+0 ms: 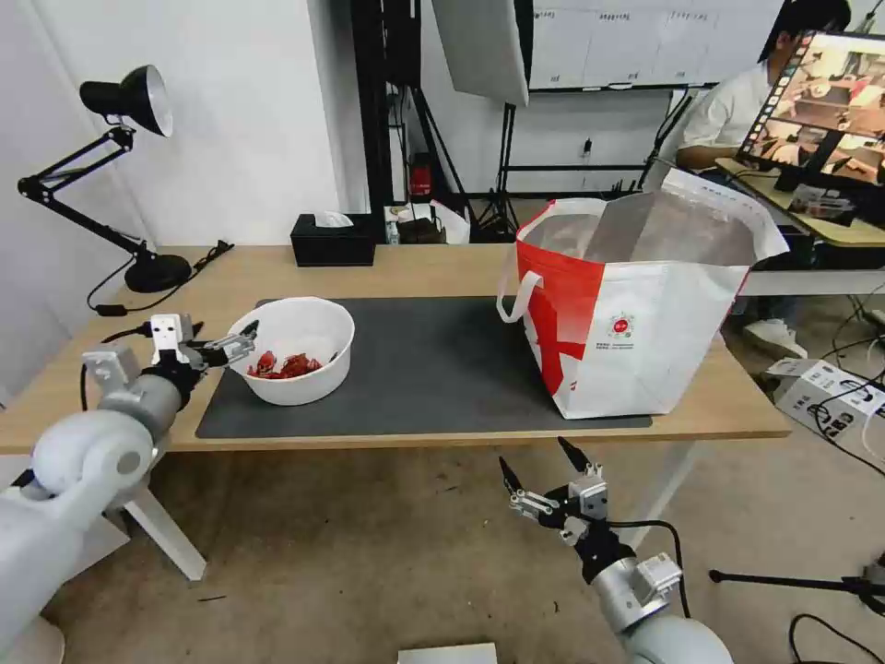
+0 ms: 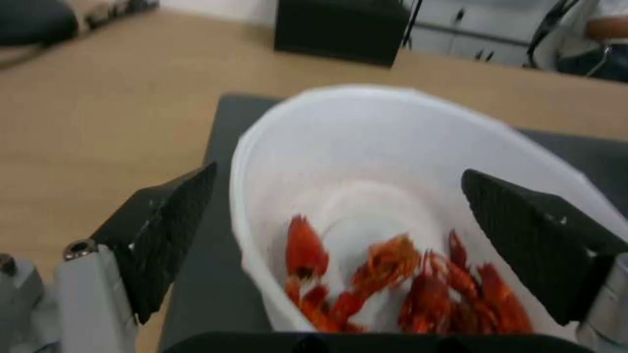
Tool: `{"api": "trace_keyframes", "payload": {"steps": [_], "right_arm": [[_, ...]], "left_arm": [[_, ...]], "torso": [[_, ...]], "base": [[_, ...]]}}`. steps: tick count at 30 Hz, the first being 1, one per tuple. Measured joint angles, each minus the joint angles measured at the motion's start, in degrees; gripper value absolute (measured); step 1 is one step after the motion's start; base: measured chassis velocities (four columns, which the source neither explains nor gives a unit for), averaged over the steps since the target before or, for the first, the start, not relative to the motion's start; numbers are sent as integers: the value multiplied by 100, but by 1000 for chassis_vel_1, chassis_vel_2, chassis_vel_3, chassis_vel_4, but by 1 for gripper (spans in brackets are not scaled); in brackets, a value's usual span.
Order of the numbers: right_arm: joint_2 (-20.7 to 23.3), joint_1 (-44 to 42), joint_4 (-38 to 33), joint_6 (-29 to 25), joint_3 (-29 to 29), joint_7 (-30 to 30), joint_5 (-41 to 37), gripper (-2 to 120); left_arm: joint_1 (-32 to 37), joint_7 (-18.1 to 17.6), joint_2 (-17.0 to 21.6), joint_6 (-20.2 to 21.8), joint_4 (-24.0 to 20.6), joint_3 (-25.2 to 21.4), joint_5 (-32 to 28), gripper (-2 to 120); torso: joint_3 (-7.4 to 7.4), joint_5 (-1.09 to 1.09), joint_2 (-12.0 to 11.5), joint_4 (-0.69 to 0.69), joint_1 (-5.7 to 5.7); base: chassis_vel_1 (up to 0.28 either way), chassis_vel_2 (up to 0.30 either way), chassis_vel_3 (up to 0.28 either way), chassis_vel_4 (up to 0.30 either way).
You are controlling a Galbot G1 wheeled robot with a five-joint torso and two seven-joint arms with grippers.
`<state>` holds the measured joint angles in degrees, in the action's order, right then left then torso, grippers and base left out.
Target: Pick up the trash from the table and place it into the takeout bag.
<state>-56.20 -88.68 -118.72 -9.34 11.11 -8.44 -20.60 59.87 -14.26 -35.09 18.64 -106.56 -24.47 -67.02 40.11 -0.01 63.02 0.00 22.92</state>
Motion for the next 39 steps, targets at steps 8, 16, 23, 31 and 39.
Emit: {"api": "trace_keyframes", "payload": {"steps": [8,16,23,31,39], "right_arm": [[0,0,0,0,0,0,0,100],[0,0,0,0,0,0,-1,100],[0,1,-1,0,0,0,0,100],[0,1,-1,0,0,0,-1,100],[0,0,-1,1,0,0,0,100]], "left_arm": [[-558,-405,163,1079,576,176,-1091,100],[-1286,-633,193,1820,910,495,-2053,100],[-1709,-910,169,2075,1189,762,-2434,100],[-1944,-1074,-32,2163,1415,939,-2630,100],[-2052,-1176,-101,2173,1465,1080,-2649,100]], "torso": [[0,0,0,1,0],[0,0,0,0,0],[0,1,0,0,0],[0,0,0,0,0],[0,1,0,0,-1]], "base": [[0,0,0,0],[0,0,0,0],[0,0,0,0],[0,0,0,0],[0,0,0,0]]}}
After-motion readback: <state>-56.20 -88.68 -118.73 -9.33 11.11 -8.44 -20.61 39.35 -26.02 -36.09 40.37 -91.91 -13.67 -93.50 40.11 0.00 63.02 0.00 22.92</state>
